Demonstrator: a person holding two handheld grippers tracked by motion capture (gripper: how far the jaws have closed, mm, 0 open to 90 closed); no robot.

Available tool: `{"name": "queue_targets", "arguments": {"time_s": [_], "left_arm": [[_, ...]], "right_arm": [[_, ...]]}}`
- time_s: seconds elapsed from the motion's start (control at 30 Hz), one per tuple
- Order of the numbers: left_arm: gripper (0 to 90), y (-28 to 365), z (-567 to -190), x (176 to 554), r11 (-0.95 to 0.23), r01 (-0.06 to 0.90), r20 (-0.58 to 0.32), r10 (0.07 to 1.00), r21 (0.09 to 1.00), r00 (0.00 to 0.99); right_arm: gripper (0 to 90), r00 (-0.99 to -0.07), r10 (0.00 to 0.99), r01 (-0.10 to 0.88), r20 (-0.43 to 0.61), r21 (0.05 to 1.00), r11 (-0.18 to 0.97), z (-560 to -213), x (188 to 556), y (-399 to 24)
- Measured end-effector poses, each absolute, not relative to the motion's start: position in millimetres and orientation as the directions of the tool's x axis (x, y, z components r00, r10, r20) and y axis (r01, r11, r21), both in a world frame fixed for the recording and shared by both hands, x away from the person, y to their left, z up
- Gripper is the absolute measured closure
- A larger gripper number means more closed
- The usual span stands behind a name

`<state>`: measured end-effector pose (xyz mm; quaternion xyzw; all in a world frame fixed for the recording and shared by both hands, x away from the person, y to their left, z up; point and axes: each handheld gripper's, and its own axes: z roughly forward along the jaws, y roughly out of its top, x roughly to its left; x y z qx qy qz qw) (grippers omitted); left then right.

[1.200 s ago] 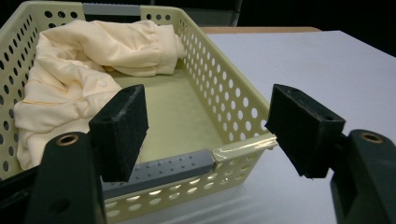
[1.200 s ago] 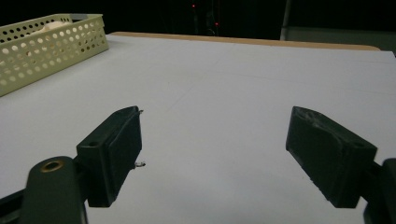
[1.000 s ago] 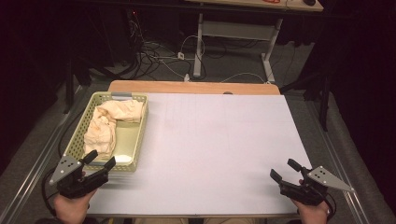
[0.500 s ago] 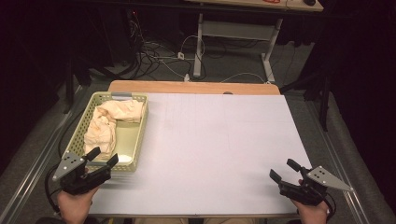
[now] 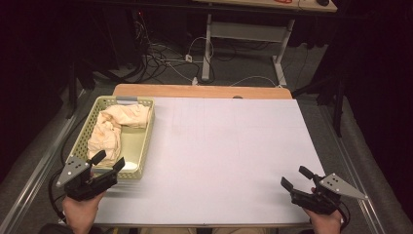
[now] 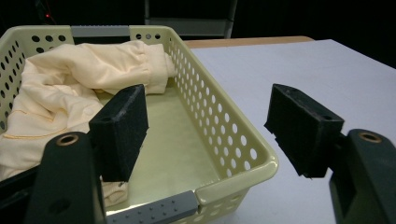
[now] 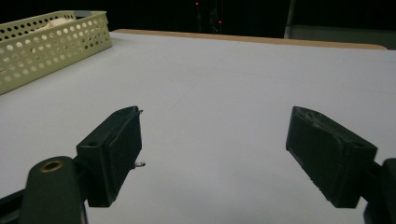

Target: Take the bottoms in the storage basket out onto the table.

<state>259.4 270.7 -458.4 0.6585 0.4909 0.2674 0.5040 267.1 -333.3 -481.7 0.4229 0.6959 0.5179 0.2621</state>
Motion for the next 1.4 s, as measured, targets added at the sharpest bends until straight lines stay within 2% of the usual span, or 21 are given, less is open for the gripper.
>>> {"name": "queue_targets", "arguments": {"time_s": [1.4], "left_arm": [[27.8, 256.8, -454.5, 282.0, -0.018, 0.371, -0.15, 0.896, 0.928, 0.419]], "right_arm": [[18.5, -0.507, 0.86, 0.311, 0.061, 0.943, 0.116, -481.9, 267.0, -332.8]]}}
